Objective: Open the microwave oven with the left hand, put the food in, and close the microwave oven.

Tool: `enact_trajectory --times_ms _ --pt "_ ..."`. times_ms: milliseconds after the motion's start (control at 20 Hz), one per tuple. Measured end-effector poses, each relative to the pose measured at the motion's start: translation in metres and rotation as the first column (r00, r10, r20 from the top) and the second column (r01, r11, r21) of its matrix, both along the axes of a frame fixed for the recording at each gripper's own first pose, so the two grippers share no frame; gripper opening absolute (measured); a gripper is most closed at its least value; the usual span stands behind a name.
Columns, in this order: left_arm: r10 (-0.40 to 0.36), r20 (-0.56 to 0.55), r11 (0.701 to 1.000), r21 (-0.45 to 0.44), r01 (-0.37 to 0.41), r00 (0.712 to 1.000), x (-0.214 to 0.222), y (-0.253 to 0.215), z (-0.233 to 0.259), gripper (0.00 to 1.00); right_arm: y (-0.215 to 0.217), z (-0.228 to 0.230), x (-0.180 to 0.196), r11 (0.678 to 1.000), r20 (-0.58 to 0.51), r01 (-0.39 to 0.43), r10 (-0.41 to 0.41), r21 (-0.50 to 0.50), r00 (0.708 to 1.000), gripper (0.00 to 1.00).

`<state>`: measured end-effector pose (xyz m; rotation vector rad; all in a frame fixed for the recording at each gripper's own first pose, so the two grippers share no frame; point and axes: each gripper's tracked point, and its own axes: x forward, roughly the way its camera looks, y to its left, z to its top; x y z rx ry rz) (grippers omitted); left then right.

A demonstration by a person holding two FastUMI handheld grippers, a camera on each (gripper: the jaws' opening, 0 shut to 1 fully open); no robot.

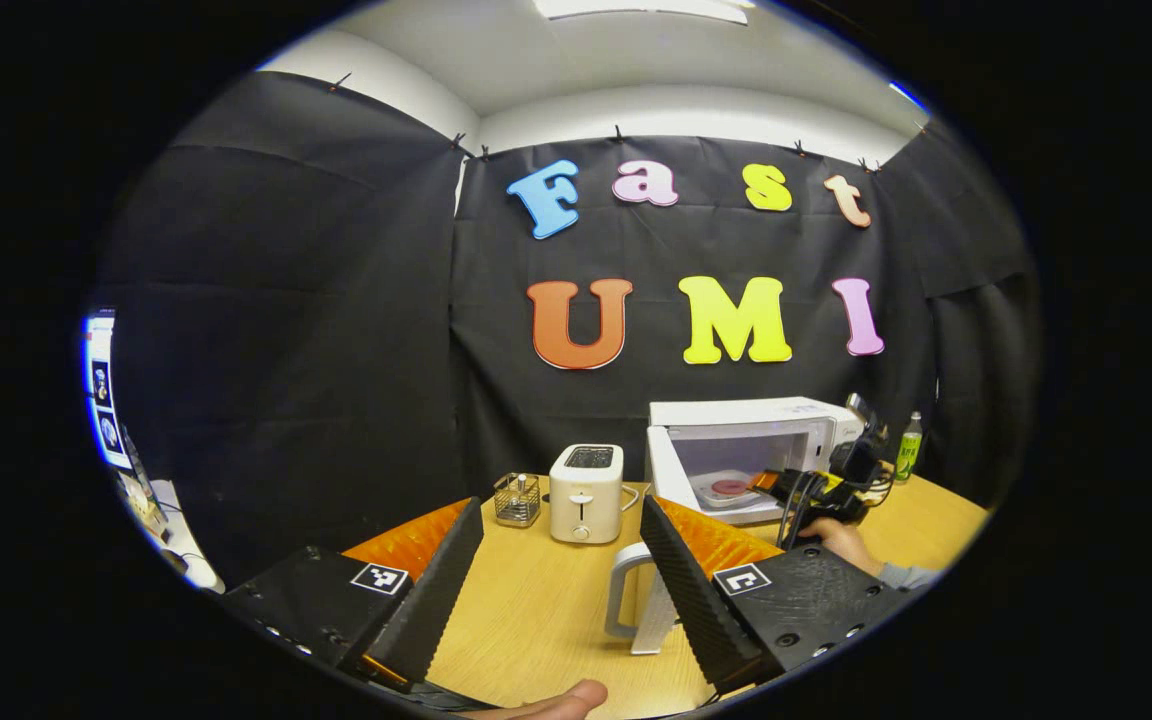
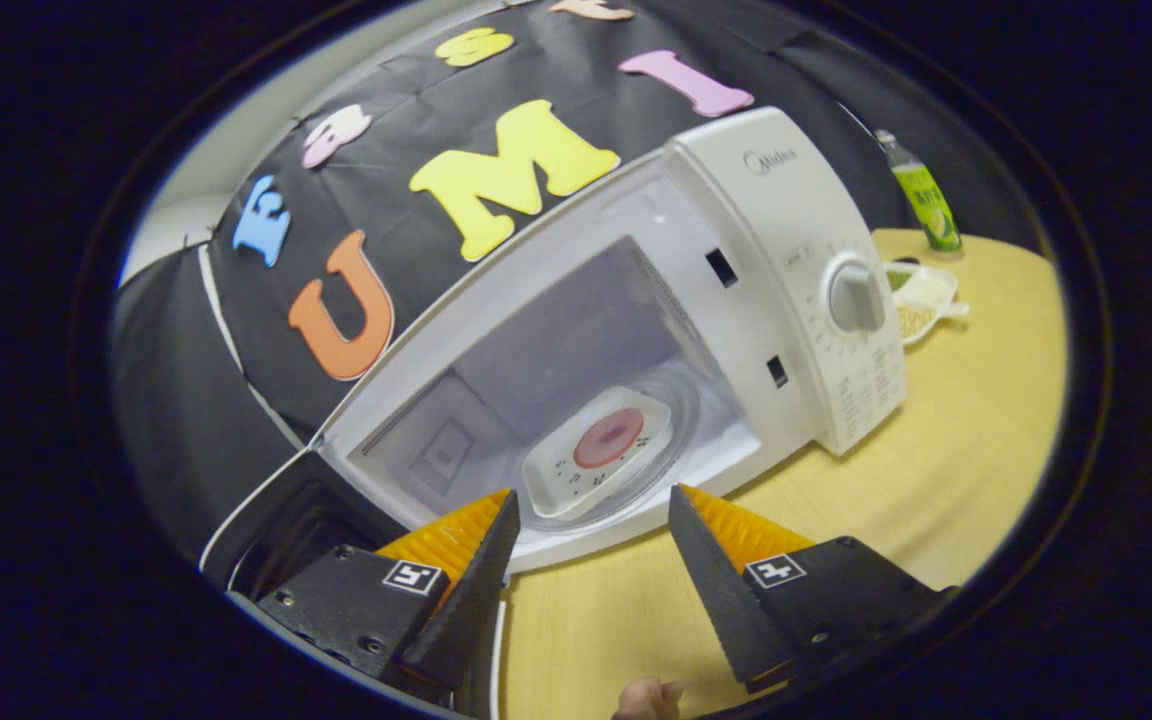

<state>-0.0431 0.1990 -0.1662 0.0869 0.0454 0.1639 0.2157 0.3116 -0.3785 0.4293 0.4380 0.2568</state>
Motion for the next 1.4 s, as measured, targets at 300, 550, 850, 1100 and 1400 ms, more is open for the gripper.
enact_trajectory --times_ms 300,550,850,1100,1400 --pt "0.046 -0.043 0.999 -0.012 -0.046 0.998 0.01 0.019 -0.026 0.94 -0.071 0.082 -0.066 0.985 0.185 -0.029 0.062 -0.172 0.981 0.9" --pt "0.051 -0.048 0.994 -0.093 -0.055 0.998 0.022 0.043 -0.047 0.63 -0.144 0.136 -0.121 0.948 0.327 0.052 0.056 -0.314 0.943 0.91" --pt "0.039 -0.062 0.997 -0.071 -0.043 0.997 0.052 0.063 -0.074 0.28 -0.17 0.173 -0.184 0.944 0.367 -0.03 0.157 -0.328 0.917 0.91" --pt "-0.102 -0.119 0.992 -0.089 0.091 0.988 0.067 0.039 -0.113 0.05 -0.202 0.213 -0.235 0.95 0.418 -0.03 0.165 -0.31 0.893 1.0" --pt "-0.292 -0.095 0.954 -0.102 0.283 0.952 0.081 -0.009 -0.132 0.03 -0.256 0.247 -0.267 0.959 0.456 0.028 0.107 -0.281 0.883 0.91"
